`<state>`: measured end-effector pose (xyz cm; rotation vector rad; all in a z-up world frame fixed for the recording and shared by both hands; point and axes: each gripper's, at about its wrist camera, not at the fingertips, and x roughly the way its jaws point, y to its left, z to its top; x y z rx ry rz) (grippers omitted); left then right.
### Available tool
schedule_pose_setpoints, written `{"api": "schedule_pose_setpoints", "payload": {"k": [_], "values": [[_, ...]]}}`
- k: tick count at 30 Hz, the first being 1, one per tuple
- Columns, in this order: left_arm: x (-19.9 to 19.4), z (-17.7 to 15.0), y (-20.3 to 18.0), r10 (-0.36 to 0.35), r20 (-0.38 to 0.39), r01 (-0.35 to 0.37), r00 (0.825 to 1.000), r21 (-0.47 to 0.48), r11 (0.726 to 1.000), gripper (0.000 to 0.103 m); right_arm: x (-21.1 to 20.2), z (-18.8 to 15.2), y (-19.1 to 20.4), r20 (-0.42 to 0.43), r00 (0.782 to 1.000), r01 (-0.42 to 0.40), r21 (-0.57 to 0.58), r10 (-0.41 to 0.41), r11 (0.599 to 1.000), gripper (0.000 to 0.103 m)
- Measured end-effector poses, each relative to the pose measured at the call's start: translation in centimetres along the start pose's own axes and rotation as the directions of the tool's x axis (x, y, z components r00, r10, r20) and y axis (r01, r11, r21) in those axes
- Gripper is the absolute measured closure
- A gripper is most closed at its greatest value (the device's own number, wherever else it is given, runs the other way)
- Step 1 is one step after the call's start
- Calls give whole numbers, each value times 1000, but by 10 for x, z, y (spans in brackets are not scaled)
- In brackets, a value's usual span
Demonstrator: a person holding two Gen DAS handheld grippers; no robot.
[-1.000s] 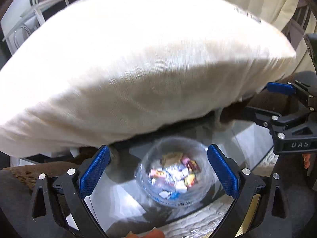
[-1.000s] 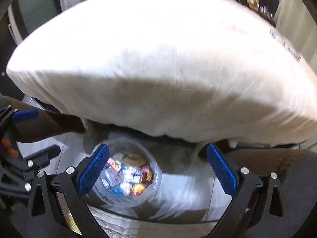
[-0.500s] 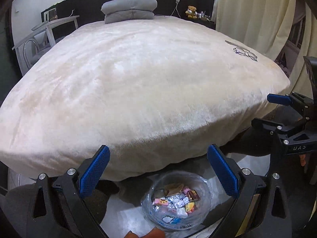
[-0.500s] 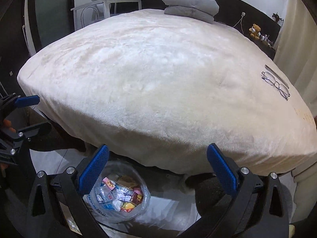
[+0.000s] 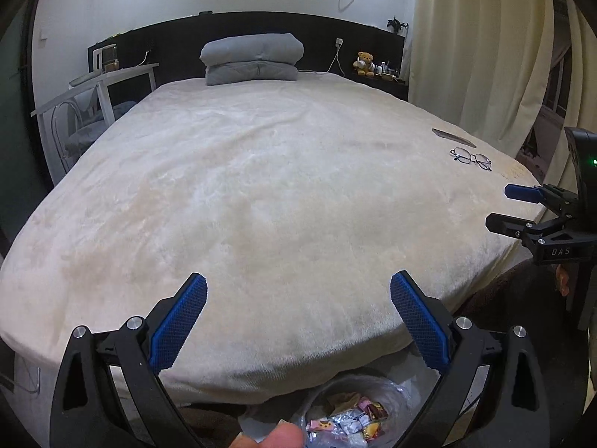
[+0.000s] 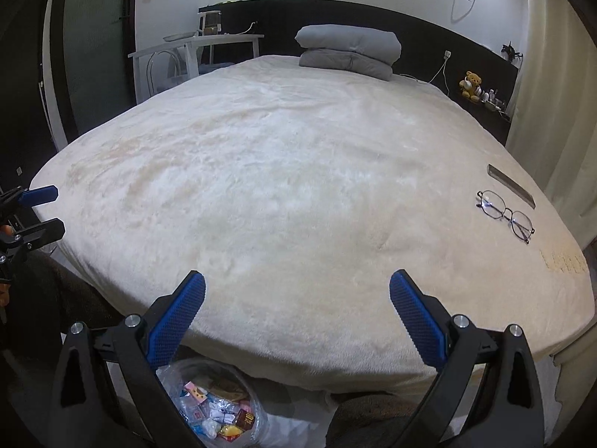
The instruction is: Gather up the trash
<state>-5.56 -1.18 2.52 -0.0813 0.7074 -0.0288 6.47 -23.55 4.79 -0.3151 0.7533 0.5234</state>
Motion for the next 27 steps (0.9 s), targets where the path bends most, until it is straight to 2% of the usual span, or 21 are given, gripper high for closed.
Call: {"api": "schedule_pose_setpoints", "payload": {"k": [4, 10, 16, 21, 25, 27], "values": [[5, 23, 6, 28, 47, -30, 999, 42, 999, 6, 6, 21, -11, 30, 1000, -6, 5, 6, 1000, 5], [18, 57, 25, -29, 90, 27, 996, 17, 999, 6, 19, 51, -25, 73, 997, -32, 24, 30, 999, 5], [30, 96, 38, -35, 147, 34, 988, 11, 999, 6, 25, 93, -35, 128, 990, -62, 17, 59, 998, 5], [34, 131, 42, -40, 206, 34, 978, 31, 999, 6, 22, 133, -44, 205, 975, -89, 29, 81, 996, 5], [40, 152, 45, -71, 256, 63, 964, 40, 997, 6, 25, 156, -53, 260, 958, -138, 43, 122, 989, 5], [44, 156, 47, -48, 295, 42, 954, 28, 999, 6, 30, 160, -56, 283, 949, -160, 51, 139, 986, 5]]}}
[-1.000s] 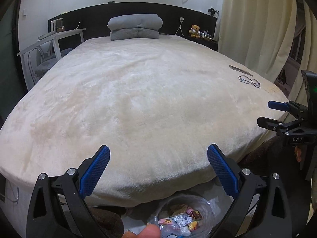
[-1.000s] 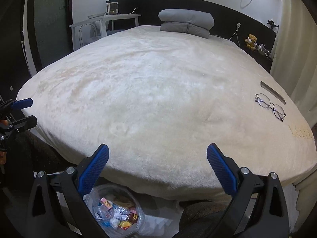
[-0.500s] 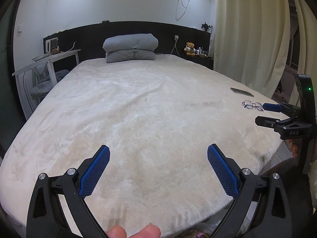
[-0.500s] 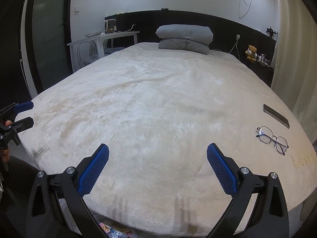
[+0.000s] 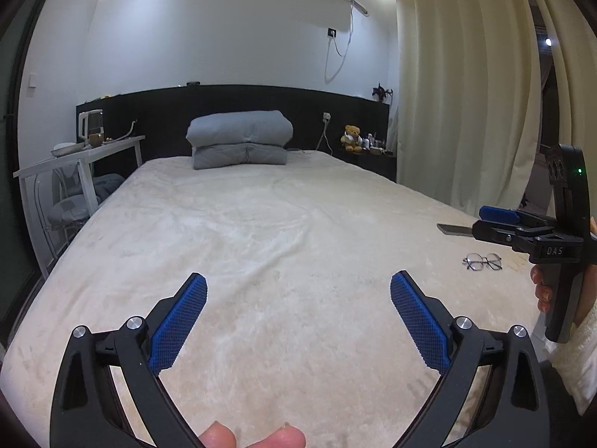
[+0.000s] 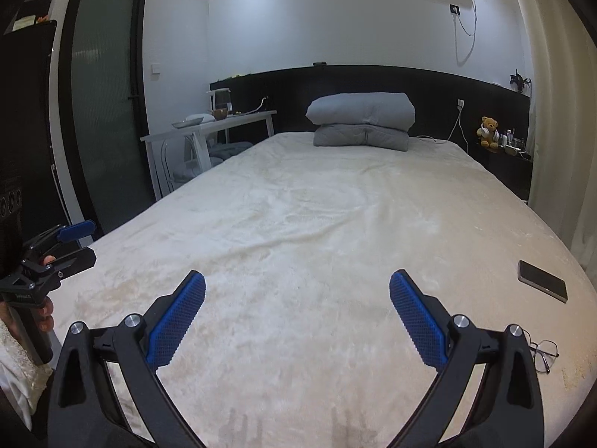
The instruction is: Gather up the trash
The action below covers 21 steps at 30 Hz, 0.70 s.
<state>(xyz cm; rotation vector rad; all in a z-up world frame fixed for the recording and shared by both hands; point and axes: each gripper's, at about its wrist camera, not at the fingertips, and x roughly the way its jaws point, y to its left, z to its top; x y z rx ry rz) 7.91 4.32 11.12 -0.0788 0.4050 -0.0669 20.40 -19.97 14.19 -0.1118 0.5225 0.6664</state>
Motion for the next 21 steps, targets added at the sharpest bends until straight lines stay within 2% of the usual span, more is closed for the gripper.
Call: {"api": "schedule_pose_setpoints", "payload": {"k": [4, 6, 9, 13, 15, 17, 21], "values": [[19, -10, 14, -31, 4, 31, 1000, -40, 999, 6, 21, -8, -11, -7, 1000, 7, 23, -7, 1000, 5], [31, -20, 20, -34, -9, 33, 999, -51, 998, 6, 34, -17, -17, -28, 998, 48, 27, -47, 998, 5], [45, -32, 24, -46, -52, 42, 998, -69, 997, 6, 49, -28, -23, -57, 997, 54, 16, -53, 998, 5], [53, -41, 14, -37, -106, 40, 994, 34, 999, 6, 53, -35, -17, -55, 996, 70, -66, -73, 995, 5], [53, -44, 11, -52, -111, 56, 992, 39, 998, 6, 52, -38, -16, -48, 998, 44, -72, -48, 996, 5], [51, -46, 8, -98, -120, 102, 988, 24, 995, 6, 53, -41, -15, -46, 997, 51, -81, -54, 995, 5], [43, -48, -4, -133, -102, 138, 986, 39, 990, 6, 52, -47, -12, -39, 998, 43, -77, -47, 996, 5]]}}
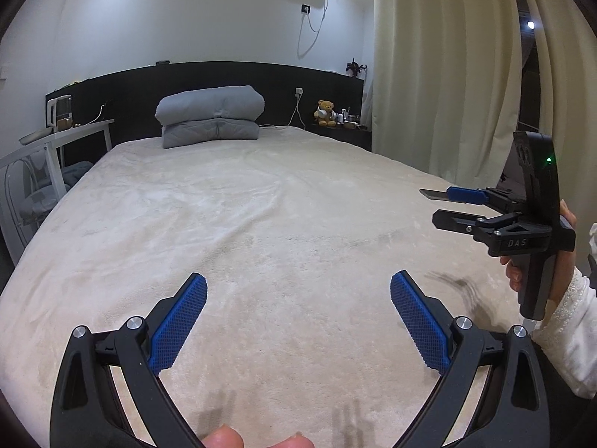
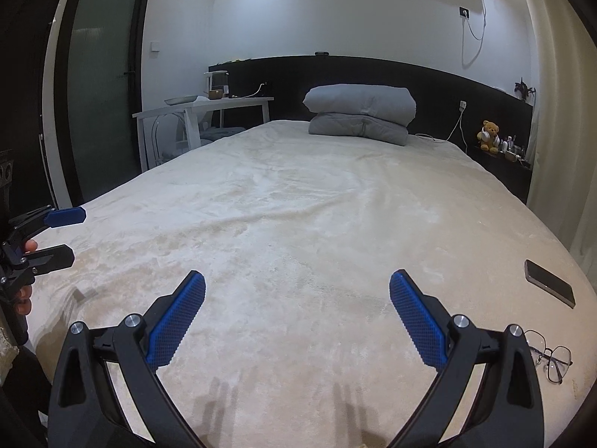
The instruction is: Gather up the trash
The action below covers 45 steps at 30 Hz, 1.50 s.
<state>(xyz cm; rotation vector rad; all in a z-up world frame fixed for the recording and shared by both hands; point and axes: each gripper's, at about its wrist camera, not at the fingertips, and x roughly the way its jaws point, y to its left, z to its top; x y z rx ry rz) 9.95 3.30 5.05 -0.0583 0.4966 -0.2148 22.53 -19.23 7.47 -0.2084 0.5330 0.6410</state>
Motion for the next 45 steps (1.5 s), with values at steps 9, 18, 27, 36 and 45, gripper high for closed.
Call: {"api": "schedule_pose_setpoints", "payload": {"k": [9, 18, 27, 36, 45], "values": [[-3, -6, 4, 28, -1, -28, 1000, -32, 999, 6, -4, -10, 1, -34, 999, 7, -10, -7, 1000, 5], [5, -8, -2, 19, -21, -19, 1000, -11, 1000, 6, -8, -9, -6, -31, 999, -5, -2, 5, 1000, 5], [11, -8, -3, 26, -35, -26, 999, -4, 1000, 6, -11, -8, -7, -18, 1000, -17, 0, 17, 1000, 5], [15, -9, -1, 28, -46, -29, 999, -5, 1000, 6, -13, -5, -6, -13, 999, -30, -7, 30, 1000, 5], [13, -10, -1, 17, -50, -17, 999, -8, 1000, 6, -12, -4, -4, -15, 999, -34, -16, 34, 999, 5]]}}
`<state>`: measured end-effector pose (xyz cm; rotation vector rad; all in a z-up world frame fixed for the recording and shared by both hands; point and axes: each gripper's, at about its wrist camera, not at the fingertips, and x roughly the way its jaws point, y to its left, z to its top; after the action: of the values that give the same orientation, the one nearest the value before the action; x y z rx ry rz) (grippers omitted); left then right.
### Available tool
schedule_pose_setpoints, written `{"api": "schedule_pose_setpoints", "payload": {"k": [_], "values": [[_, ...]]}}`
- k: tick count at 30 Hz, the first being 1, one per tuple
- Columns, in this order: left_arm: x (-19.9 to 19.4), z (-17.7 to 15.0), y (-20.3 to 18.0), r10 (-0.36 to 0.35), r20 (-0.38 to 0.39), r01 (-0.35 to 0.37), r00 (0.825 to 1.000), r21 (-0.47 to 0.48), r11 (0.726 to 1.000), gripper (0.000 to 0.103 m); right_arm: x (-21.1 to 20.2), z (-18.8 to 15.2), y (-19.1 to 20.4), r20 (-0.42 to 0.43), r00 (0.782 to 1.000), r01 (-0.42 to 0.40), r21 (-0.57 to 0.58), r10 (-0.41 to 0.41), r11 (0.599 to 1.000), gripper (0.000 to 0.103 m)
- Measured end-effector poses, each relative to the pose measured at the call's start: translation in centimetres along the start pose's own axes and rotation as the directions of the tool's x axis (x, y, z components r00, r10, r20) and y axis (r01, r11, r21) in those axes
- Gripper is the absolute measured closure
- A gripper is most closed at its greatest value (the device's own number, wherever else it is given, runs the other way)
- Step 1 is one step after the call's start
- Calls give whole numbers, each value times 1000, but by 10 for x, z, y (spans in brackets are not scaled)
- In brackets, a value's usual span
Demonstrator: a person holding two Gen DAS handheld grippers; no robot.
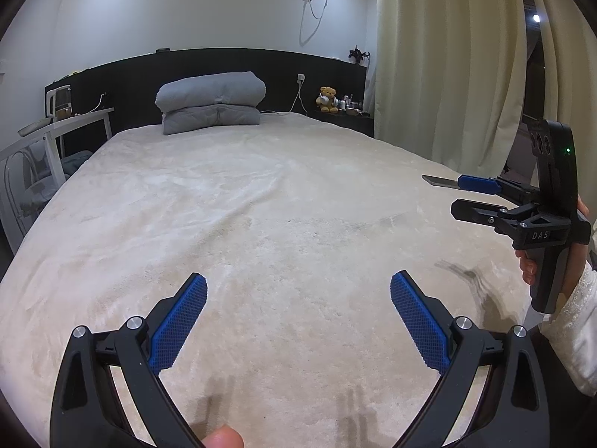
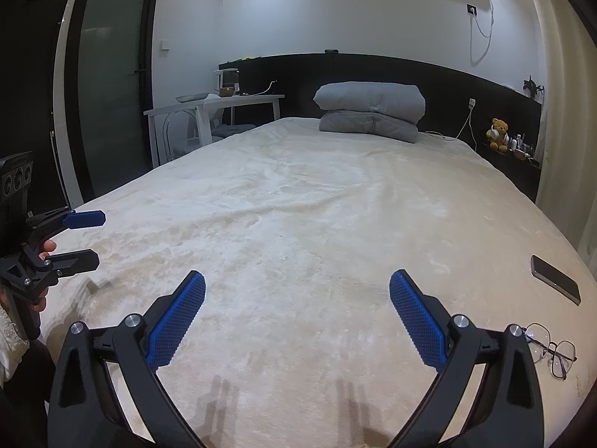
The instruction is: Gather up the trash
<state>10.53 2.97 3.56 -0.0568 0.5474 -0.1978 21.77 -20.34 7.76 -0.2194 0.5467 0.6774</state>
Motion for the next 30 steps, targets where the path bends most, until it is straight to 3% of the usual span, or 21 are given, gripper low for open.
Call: {"api": "schedule_pose_setpoints", "payload": {"k": [30], "values": [[1, 0, -5, 2, -12, -2, 1000, 32, 999, 6, 6, -2, 4, -7, 1000, -1, -14, 1, 1000, 5]]}}
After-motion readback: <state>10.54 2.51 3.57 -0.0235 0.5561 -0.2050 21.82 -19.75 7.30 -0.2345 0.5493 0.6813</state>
